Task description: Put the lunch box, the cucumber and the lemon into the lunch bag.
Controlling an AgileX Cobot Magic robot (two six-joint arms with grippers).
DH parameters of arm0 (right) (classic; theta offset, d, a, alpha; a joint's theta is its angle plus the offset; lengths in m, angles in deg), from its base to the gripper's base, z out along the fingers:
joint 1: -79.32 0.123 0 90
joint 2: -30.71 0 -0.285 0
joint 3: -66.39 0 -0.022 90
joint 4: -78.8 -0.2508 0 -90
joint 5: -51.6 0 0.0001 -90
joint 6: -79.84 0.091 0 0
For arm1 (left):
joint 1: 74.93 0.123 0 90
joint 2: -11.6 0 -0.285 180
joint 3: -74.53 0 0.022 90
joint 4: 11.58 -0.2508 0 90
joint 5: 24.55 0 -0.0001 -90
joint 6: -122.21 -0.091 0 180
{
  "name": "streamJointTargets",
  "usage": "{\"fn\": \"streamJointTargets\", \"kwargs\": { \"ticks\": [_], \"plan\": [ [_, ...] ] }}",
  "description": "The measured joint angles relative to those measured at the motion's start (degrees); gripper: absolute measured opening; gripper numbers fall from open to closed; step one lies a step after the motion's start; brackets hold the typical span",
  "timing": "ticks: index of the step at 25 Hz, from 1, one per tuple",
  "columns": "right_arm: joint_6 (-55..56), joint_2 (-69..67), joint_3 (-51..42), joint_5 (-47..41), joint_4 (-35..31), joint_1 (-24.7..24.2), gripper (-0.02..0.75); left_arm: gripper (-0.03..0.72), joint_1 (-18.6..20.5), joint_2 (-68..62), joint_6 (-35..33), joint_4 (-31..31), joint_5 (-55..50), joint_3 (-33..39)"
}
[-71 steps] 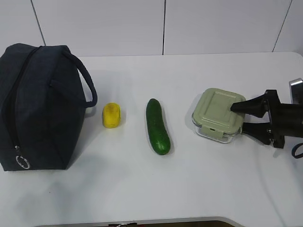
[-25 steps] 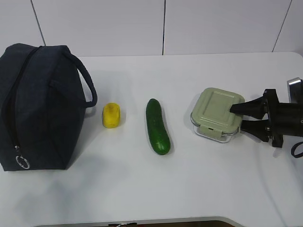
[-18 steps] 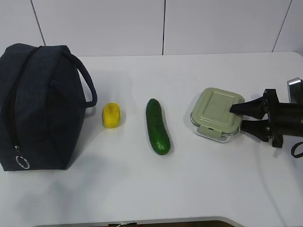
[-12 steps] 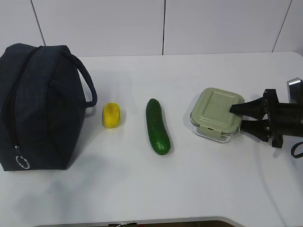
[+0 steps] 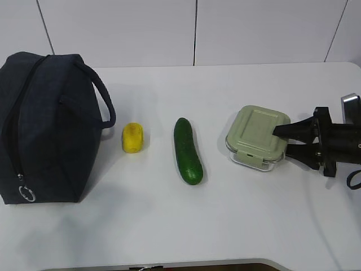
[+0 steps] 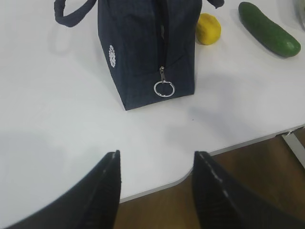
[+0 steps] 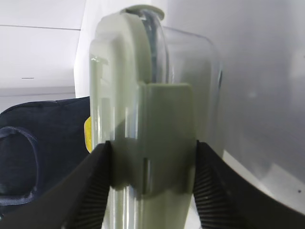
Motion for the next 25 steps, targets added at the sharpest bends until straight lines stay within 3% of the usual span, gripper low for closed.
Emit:
{"fn": "streamJointTargets", "kwargs": {
  "ticks": [25],
  "plan": [
    [0.00,0.00,0.00,0.02,-0.58,0.00,0.395,0.350,0.00,0.00,0.00,0.00,0.00,0.00]
  ]
}}
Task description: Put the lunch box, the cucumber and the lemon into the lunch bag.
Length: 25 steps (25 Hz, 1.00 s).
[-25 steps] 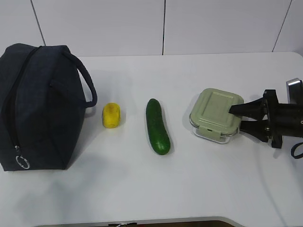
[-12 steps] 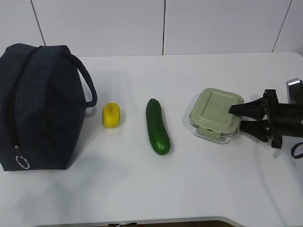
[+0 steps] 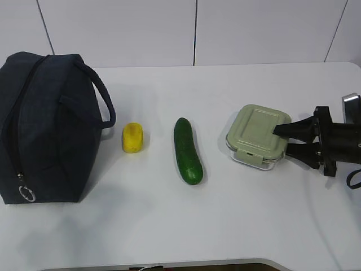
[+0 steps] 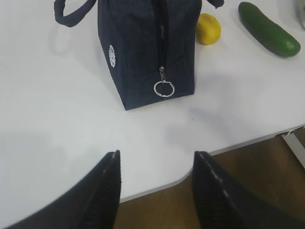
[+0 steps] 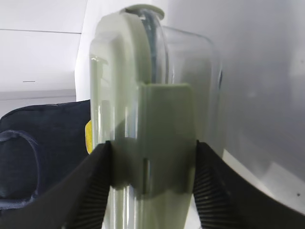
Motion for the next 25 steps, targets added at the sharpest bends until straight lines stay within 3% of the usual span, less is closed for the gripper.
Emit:
{"fn": "streamJointTargets", "kwargs": {
  "ticks": [25],
  "plan": [
    [3.12,0.38,0.00,0.00,0.84,0.00,0.394,0.349,0.00,0.00,0.00,0.00,0.00,0.00]
  ]
}}
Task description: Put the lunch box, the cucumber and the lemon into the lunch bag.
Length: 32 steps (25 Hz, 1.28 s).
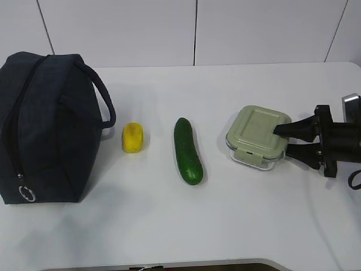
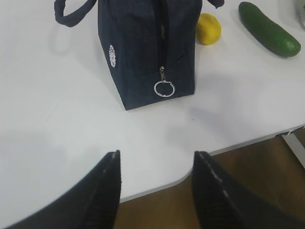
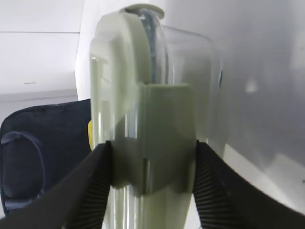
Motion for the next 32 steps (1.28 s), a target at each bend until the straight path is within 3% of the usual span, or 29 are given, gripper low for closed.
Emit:
{"fn": "streamJointTargets", "kwargs": {
  "ticks": [9,15,22,32],
  "plan": [
    [7.83,4.25,3.93,0.21,5.49,0.79,0.394,0.349,0.00,-0.66,0.00,0.00,0.00,0.00],
    [14.93,5.90,9.85,-0.03,8.82,5.33,0.394,0.349,0.00,-4.36,0.00,0.00,0.10,-0.35],
    [22.53,6.17,17.69,-1.28,11.10,10.32,0.394,0.349,0.00,-10.47,0.00,0.15,1.25,-5.68],
    [33.24,6.17,29.89,-2.51,18.60,12.73,0.394,0.349,0.00,-27.24,0.00,5.79,14.19,-11.46]
  ]
}}
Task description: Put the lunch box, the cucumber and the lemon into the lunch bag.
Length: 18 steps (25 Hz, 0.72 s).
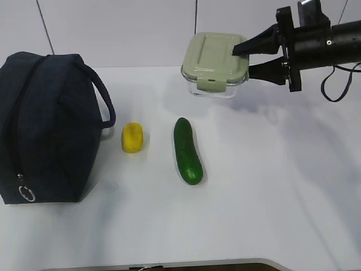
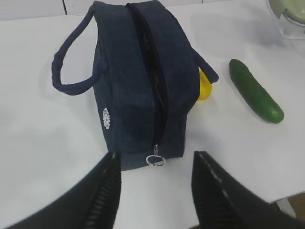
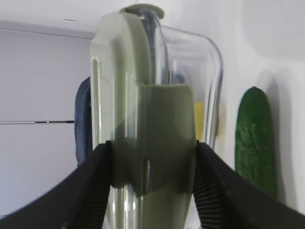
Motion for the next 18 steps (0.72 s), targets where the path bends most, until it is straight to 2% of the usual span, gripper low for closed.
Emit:
{"fn": "streamJointTargets", "kwargs": {
  "ticks": [6,18],
  "plan": [
    [4.29,0.00,4.92,-0.92,0.62,1.38,0.394,0.349,0.00,-14.98,-0.14,3.39,7.25,-4.85],
    [9.17,0.00,10.13,-1.56,1.22,5.87,0.394,0.354,0.00,-42.31,-0.46,6.30,8.14,-19.88]
  ]
}}
